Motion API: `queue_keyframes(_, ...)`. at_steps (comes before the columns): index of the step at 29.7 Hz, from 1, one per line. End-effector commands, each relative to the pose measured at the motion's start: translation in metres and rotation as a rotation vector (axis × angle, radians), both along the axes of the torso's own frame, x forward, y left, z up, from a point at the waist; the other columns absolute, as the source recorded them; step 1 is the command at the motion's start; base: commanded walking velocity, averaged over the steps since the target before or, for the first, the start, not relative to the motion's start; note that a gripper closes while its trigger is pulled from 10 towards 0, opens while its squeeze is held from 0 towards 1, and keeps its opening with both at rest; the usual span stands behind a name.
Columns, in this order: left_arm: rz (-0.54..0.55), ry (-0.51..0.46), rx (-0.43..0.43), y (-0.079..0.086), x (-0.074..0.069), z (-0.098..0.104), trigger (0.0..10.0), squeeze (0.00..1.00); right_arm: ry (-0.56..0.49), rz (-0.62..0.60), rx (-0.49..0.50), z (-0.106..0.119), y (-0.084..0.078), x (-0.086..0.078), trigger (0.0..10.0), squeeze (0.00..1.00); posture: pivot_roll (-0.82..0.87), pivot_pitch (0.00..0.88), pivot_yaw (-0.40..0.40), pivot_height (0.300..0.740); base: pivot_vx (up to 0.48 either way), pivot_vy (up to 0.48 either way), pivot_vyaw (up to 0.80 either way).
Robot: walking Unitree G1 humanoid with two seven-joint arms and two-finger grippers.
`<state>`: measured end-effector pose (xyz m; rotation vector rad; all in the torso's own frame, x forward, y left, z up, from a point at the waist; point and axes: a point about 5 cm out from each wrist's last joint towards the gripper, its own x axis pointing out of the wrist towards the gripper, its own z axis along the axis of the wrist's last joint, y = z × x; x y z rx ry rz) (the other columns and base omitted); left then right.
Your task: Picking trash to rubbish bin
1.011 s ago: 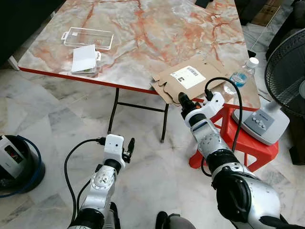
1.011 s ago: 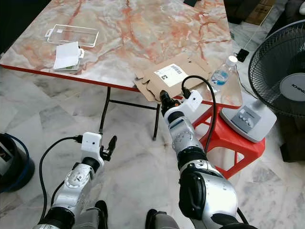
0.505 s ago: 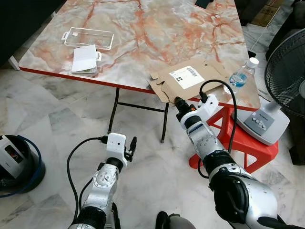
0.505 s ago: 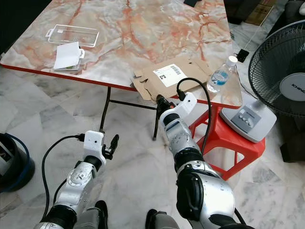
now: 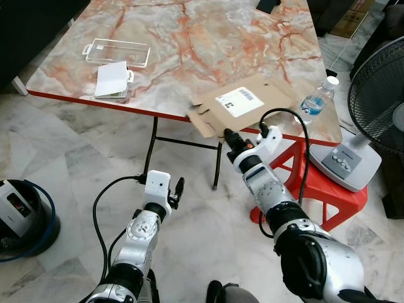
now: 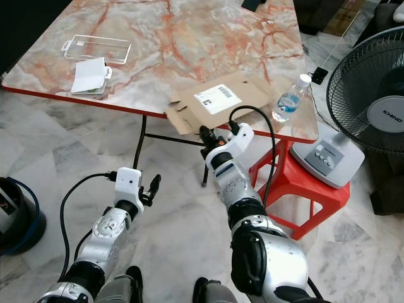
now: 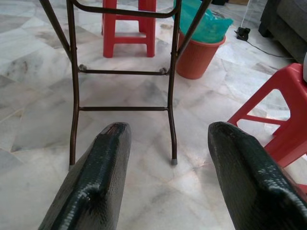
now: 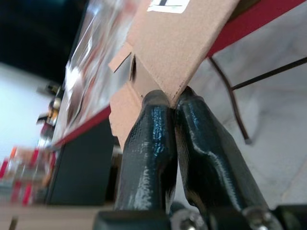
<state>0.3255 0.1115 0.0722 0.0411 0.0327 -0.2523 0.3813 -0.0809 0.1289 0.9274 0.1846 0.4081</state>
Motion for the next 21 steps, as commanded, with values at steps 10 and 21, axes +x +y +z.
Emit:
queue_keyframes(10,0.037,0.034,-0.035,0.006,0.007,-0.003,10.0,0.00,-0.136,0.113,-0.254,-0.018,-0.008,-0.015,10.0,0.00,0.03,0.103,-0.104,0.740,0.000,0.000,0.00)
queue_keyframes(21,0.062,0.067,-0.015,0.016,0.009,-0.009,10.0,0.00,-0.094,-0.124,-0.417,-0.042,-0.072,-0.027,10.0,0.00,0.02,0.072,-0.088,0.740,0.000,0.000,0.00)
